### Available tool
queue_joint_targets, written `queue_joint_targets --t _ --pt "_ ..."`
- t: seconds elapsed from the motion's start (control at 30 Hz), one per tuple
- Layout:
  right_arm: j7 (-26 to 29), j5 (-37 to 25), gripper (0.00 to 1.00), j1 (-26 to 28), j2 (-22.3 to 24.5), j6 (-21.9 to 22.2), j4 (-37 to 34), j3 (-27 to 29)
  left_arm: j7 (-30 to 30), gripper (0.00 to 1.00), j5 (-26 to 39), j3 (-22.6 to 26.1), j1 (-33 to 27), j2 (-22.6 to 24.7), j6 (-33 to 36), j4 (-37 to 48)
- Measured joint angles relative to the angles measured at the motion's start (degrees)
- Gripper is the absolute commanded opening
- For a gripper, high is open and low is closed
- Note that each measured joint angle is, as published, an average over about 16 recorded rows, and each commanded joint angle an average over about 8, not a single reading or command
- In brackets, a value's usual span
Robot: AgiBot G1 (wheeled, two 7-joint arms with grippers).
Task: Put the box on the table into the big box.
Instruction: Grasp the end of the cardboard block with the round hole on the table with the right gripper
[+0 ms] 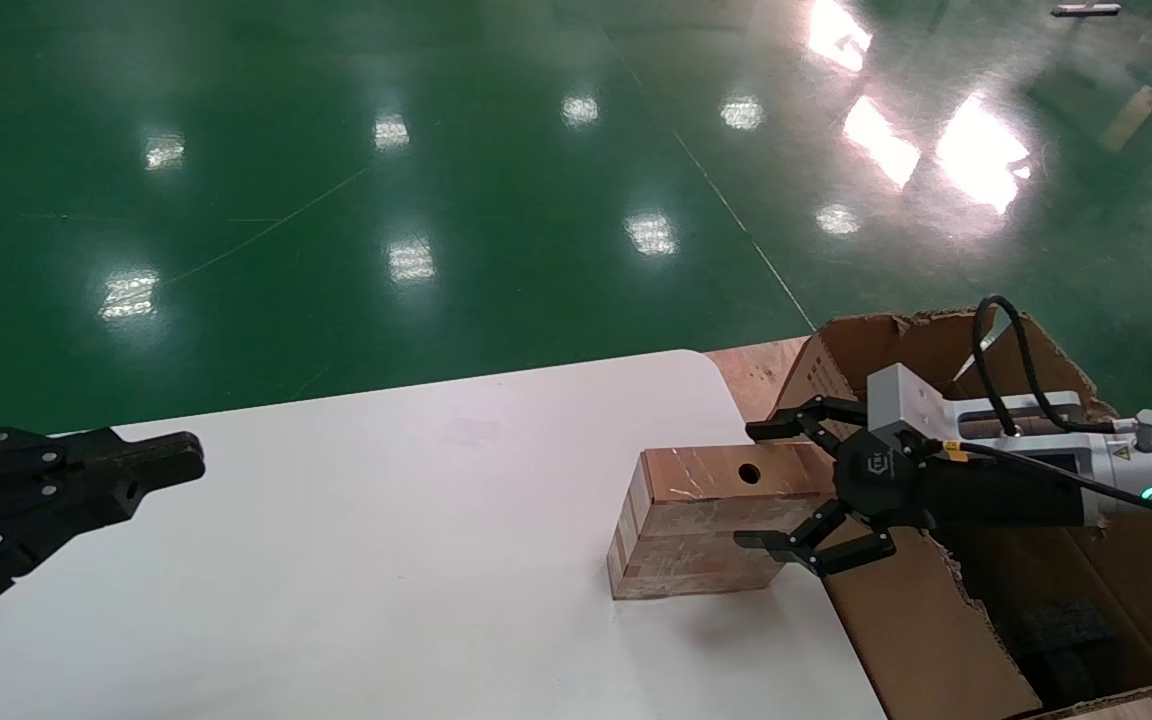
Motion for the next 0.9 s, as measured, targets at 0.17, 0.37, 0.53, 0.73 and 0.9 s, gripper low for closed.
queue_joint_targets --t 0.17,0.37,0.53,0.73,0.9 --pt "-0.43 0.80 1.00 0.25 -0.11 0.03 -0.65 -1.43 0.00 0.00 0.00 0.00 0.00 0.00 0.00 0.00" --pt "-0.81 1.66 1.00 0.55 -0.30 0.05 -1.39 -2.89 0.00 0.35 0.00 0.00 0.00 0.00 0.00 0.00" --pt "-0.98 2.24 1.00 0.74 -0.39 0.06 -1.86 -3.69 0.00 0.97 -0.01 0.00 0.01 0.00 -0.01 0.01" --pt "-1.00 2.59 0.44 0.85 -0.44 0.05 -2.13 -4.05 0.01 1.00 -0.01 0.00 0.01 0.00 -0.02 0.02" --pt "-1.01 2.60 0.00 0.87 -0.45 0.05 -2.12 -4.04 0.01 1.00 -0.01 0.00 0.02 0.00 -0.02 0.02"
